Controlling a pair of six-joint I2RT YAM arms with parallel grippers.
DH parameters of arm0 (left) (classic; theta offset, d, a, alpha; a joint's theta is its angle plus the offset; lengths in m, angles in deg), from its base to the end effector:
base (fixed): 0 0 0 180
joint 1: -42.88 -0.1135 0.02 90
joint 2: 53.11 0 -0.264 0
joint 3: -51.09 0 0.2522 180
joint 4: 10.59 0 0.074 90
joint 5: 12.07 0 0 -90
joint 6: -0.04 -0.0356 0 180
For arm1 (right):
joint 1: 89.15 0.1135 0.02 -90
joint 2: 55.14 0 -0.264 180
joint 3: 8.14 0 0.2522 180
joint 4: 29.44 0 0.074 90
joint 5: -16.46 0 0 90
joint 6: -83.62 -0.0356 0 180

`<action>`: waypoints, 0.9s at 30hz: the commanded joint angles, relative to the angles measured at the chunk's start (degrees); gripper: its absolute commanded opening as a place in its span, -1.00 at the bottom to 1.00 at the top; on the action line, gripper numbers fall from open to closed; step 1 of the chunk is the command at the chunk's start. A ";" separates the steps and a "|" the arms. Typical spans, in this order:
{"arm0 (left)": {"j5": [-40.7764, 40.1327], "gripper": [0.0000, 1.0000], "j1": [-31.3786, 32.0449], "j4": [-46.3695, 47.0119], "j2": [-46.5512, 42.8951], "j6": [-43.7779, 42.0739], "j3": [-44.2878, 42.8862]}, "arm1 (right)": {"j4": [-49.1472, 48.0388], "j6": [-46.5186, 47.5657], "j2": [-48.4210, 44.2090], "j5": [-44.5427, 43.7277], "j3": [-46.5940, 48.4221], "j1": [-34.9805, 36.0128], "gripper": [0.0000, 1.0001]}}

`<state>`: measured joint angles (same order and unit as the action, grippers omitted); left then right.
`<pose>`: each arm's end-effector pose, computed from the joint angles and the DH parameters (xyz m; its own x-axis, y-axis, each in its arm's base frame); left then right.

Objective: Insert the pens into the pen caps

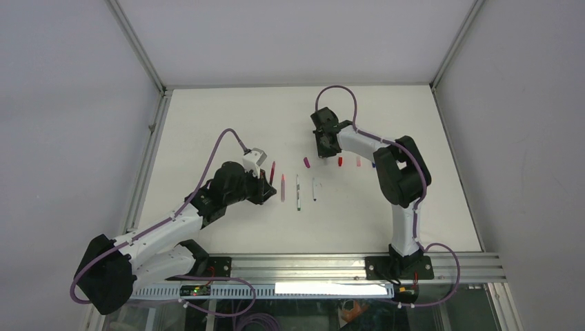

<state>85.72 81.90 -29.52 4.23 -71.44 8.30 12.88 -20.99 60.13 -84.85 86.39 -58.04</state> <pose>0.1623 -0.1377 0.2121 -0.6324 0.1074 -0.7671 0.5386 0.7727 -0.3358 0.3614 0.2099 0.1658 -0.8472 -0.2224 -0.4825 -0.2241 0.9730 -0.0549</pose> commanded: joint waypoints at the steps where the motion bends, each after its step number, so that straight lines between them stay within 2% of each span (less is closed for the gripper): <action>1: -0.23 -1.00 0.21 1.60 0.46 -1.05 -0.32 | 0.40 0.23 0.31 0.47 -0.11 0.01 -1.00; 5: 0.11 -1.00 0.24 2.82 1.65 -1.05 -0.41 | -4.46 -0.23 -4.14 3.35 -3.73 0.00 -1.00; 8: 1.96 -1.00 0.22 5.72 3.28 -0.23 -0.20 | -14.83 -1.56 -12.17 7.68 -9.59 0.07 -1.00; 12: 5.98 -1.00 0.26 14.10 7.06 2.08 0.55 | -31.96 -5.45 -22.33 13.43 -18.06 0.90 -1.00; 17: 6.81 -1.00 0.25 24.13 12.00 4.59 -0.20 | -50.69 -13.81 -31.54 15.39 -26.91 2.98 -1.00; 19: 7.40 -1.00 0.26 27.60 13.43 5.41 -0.51 | -54.25 -15.52 -33.55 15.78 -28.62 3.58 -1.00; 27: 11.49 -1.00 0.31 36.39 17.60 8.07 -2.61 | -56.33 -17.17 -37.39 14.27 -29.34 5.23 -1.00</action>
<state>93.85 81.90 -2.57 21.04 -65.29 8.17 -37.87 -35.70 25.33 -70.89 57.63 -53.27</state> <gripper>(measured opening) 0.088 0.053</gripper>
